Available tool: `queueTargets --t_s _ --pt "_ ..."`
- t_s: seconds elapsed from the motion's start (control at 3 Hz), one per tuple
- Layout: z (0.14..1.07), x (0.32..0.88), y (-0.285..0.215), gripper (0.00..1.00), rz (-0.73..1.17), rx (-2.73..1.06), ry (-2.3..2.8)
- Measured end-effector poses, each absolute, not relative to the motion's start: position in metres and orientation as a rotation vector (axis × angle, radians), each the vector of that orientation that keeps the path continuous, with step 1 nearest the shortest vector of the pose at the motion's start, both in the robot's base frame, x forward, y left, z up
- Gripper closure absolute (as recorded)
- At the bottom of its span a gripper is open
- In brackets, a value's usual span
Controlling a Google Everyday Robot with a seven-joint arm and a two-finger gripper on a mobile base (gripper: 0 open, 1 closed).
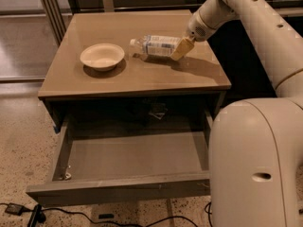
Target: Place blue plastic bottle into top drawer
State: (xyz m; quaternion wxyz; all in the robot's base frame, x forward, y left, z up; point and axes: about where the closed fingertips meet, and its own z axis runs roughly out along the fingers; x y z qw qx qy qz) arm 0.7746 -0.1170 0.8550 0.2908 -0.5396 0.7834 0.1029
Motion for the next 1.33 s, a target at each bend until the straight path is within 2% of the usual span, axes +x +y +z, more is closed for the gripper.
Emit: queueTargets --t_s 0.67,1.33 --pt "0.902 0.738 -0.150 1.00 0.182 -1.369 2.036" --pt "0.902 0.661 -0.189 1.00 0.149 -1.308 1.983"
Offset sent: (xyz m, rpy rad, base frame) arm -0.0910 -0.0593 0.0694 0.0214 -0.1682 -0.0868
